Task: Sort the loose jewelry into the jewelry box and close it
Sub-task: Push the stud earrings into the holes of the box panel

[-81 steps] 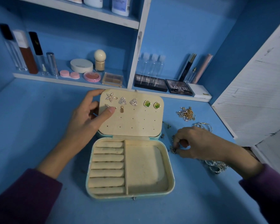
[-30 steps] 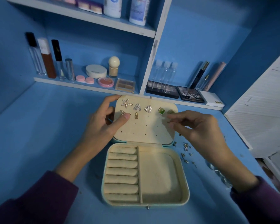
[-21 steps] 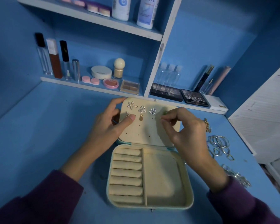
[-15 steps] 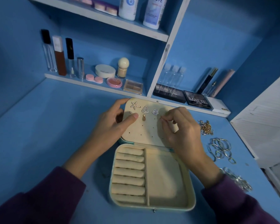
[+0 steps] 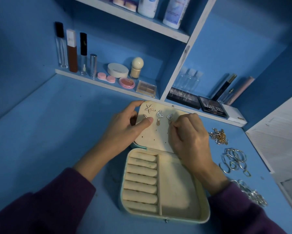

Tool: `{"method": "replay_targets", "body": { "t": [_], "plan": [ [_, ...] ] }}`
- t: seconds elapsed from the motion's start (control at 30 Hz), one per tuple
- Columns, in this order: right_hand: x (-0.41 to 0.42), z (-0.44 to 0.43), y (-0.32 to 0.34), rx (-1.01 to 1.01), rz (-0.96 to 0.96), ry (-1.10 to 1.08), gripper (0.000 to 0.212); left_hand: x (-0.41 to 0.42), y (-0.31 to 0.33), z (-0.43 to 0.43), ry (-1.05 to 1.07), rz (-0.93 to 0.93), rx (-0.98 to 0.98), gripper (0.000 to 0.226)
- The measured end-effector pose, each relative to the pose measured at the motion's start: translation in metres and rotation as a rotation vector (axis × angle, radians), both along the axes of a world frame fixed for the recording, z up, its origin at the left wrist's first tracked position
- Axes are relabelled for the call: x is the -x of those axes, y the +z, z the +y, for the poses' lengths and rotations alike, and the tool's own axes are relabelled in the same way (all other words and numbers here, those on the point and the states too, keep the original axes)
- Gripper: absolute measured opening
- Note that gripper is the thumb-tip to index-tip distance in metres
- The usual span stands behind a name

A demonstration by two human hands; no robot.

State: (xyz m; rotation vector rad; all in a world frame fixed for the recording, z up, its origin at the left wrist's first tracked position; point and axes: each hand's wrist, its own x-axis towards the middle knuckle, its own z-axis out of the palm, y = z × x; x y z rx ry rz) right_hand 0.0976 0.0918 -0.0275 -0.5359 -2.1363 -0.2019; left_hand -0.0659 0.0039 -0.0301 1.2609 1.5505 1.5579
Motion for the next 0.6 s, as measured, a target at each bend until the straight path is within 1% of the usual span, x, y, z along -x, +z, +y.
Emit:
{"method": "replay_targets", "body": {
  "t": [0.37,0.6],
  "plan": [
    [0.0029,0.0003,-0.0005,-0.056,-0.051,0.033,0.018,0.0014,0.0001,-0.0002,-0.009,0.000,-0.002,0.036],
    [-0.0057,0.0027,-0.0007,-0.070,-0.090,0.045,0.015,0.0021,-0.0002,0.0001,-0.010,0.012,-0.011,0.035]
  ]
}}
